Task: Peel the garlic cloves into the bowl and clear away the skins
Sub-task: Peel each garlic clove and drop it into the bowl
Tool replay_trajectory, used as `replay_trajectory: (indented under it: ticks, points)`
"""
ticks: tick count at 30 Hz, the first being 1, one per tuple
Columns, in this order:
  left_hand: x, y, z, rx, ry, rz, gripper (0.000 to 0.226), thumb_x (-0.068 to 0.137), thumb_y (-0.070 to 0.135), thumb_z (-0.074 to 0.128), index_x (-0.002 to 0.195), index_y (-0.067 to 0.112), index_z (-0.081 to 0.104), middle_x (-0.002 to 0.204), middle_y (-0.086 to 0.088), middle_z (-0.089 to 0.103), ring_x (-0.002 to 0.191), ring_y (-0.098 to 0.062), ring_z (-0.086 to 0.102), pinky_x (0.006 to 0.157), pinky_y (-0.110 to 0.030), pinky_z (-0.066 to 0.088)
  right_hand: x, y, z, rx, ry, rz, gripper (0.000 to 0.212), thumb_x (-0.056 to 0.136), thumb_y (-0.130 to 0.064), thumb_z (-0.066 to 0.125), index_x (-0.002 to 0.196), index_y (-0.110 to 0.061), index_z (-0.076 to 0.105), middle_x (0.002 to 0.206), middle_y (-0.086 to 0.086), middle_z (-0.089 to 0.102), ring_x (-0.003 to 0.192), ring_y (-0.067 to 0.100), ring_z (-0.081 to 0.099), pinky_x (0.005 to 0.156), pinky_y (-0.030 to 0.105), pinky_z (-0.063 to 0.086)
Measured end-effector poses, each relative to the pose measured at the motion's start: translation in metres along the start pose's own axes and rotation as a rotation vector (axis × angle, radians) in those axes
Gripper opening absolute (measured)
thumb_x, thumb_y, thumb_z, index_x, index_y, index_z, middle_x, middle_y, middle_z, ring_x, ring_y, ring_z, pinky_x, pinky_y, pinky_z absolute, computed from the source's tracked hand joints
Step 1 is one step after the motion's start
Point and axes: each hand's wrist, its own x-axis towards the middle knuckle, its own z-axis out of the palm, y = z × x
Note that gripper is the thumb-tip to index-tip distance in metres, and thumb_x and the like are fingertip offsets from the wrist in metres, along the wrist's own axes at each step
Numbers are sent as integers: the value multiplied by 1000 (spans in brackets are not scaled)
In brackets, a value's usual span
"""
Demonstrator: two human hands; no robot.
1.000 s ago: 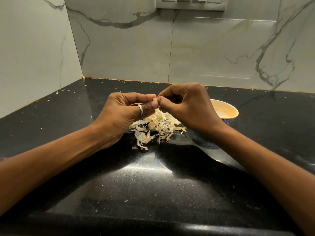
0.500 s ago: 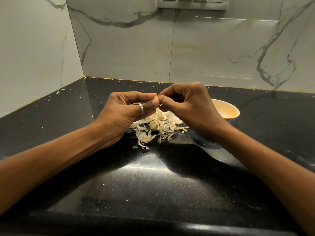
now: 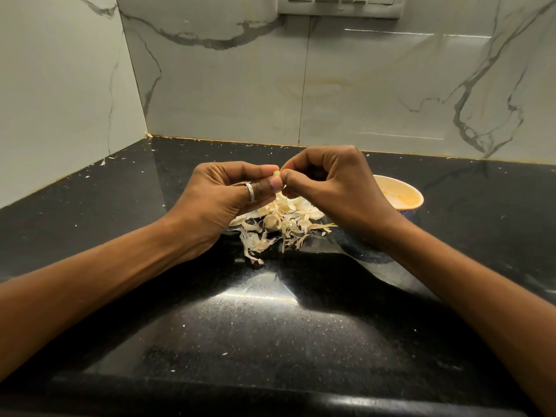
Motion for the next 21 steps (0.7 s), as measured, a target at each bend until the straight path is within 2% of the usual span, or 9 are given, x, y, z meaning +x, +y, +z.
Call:
replay_trajectory:
  ticks: [5, 14, 21]
  points:
    - [0, 0, 0, 9, -12, 2, 18, 69, 9, 78, 87, 13, 81, 97, -14, 77, 92, -23, 75, 79, -27, 61, 0, 0, 0, 5, 2, 19, 17, 89, -24, 75, 90, -7, 77, 76, 2, 76, 71, 26, 73, 67, 51, 60]
    - [-1, 0, 1, 33, -19, 4, 27, 71, 10, 76, 98, 7, 76, 99, -14, 77, 95, -24, 75, 81, -28, 61, 1, 0, 1, -4, 16, 24, 17, 89, -23, 73, 89, -7, 76, 75, 1, 75, 70, 24, 74, 67, 50, 61]
    - [1, -1, -1, 26, -38, 7, 27, 75, 11, 75, 102, 7, 74, 103, -13, 76, 100, -24, 74, 84, -28, 60, 2, 1, 2, -12, 7, 56, 8, 92, -12, 71, 89, -6, 74, 74, 2, 75, 69, 21, 74, 69, 48, 61]
